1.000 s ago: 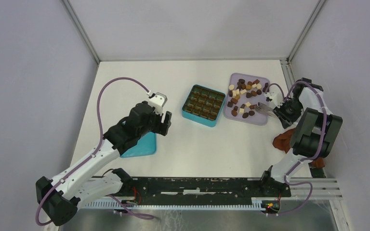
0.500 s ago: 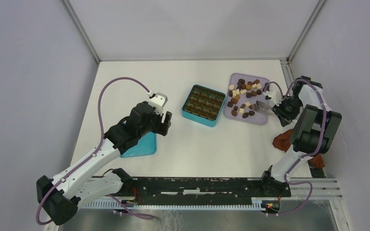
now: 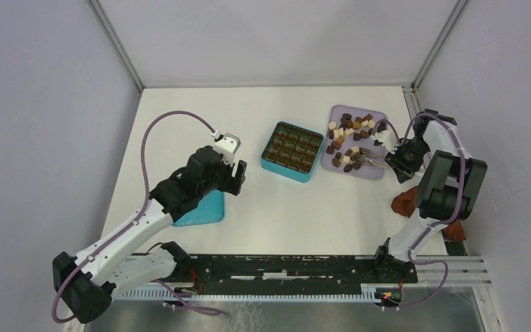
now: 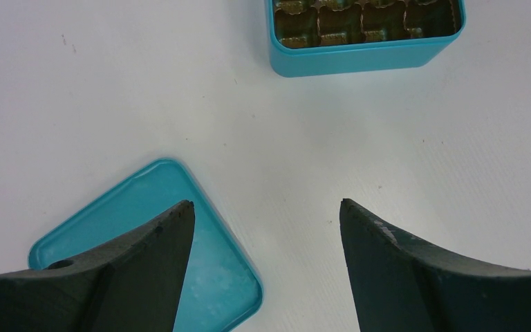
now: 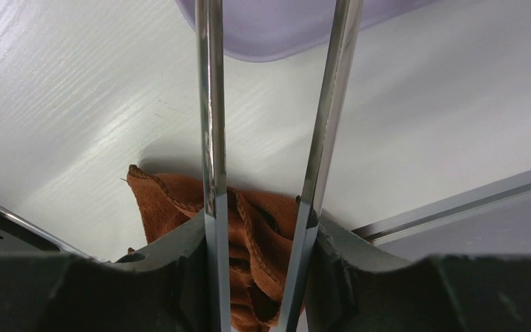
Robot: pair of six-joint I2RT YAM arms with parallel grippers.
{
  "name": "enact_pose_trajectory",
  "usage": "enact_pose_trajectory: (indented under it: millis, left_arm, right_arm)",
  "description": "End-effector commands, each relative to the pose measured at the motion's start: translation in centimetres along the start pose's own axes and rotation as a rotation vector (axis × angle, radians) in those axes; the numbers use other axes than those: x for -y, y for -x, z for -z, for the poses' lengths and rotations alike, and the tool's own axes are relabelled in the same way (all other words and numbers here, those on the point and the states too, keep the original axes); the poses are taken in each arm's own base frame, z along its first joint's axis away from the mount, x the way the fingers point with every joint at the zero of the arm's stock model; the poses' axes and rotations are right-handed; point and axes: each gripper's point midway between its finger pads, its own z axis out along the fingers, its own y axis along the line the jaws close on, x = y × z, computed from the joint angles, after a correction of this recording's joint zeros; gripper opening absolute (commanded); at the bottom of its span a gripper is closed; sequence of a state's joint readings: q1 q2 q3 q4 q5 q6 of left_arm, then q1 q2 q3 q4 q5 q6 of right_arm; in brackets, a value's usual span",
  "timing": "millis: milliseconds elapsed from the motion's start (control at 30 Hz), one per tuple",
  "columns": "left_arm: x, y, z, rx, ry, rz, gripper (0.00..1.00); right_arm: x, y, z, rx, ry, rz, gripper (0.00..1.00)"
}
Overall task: Pack the chocolate
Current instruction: Pick up the fake chocolate from the plate.
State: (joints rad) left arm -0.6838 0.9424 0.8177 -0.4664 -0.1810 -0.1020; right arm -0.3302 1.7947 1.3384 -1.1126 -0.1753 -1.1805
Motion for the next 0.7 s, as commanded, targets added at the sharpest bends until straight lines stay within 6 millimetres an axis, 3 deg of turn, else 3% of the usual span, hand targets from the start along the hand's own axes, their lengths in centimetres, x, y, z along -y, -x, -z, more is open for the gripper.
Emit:
enact_pose_trajectory:
  millis: [0, 667]
  left_arm:
    - [-0.4, 0.6, 0.0, 0.018, 0.008, -0.043, 0.82]
    - [-0.4, 0.5, 0.0, 0.017, 0.012, -0.043, 0.82]
  right_arm:
    - [-0.8, 0.6, 1.2, 0.025, -0.006, 0.050, 0.46]
    - [-0.5, 1.6, 0.4, 0.004, -0.029, 0.033, 0.50]
